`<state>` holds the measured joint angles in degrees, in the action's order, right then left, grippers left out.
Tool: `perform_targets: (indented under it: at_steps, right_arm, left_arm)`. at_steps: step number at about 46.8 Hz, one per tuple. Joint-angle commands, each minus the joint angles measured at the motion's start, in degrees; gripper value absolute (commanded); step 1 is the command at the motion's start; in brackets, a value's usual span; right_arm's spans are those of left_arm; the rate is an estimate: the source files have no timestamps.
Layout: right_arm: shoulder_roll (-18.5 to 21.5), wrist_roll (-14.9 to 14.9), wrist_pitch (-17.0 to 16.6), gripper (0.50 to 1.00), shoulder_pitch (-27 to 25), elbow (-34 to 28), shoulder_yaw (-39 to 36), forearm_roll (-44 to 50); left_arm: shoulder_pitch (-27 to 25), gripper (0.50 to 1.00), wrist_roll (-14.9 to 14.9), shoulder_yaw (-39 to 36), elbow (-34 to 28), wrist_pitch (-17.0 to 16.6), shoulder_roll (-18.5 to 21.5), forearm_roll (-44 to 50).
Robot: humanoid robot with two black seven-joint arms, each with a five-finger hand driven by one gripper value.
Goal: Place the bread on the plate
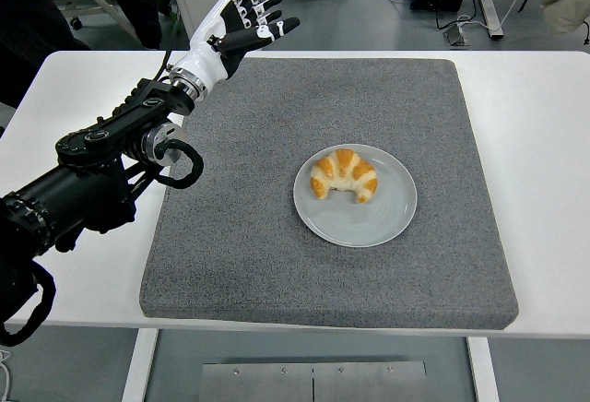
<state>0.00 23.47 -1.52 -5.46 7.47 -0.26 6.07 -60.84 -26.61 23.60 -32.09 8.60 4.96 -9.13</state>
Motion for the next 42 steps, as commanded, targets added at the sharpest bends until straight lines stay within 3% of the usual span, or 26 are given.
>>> perform_targets:
  at_steps: [1,8,22,32,42]
  right_arm:
    - [0.0,0.0,0.0,1.0,0.0,0.0,0.0,0.0]
    - [0.0,0.0,0.0,1.0,0.0,0.0,0.0,0.0]
    - [0.0,0.0,0.0,1.0,0.1,0.0,0.0,0.0]
    - [0.0,0.0,0.0,1.0,0.1,0.0,0.0,0.0]
    - [0.0,0.0,0.0,1.0,0.2,0.0,0.0,0.0]
  left_arm:
    - [1.4,0.955,0.0,2.1,0.4,0.1,0.1,0.1]
    - [3.4,0.955,0.0,5.7,0.5,0.3,0.3,0.0]
    - [4.0,0.955,-0.7,6.1,2.9,0.1,0.3,0.2]
    - [4.7,0.955,-3.9,7.6,5.6,0.1,0.3,0.1]
    - [5.5,0.957,-3.9,7.5,5.8,0.1,0.2,0.0]
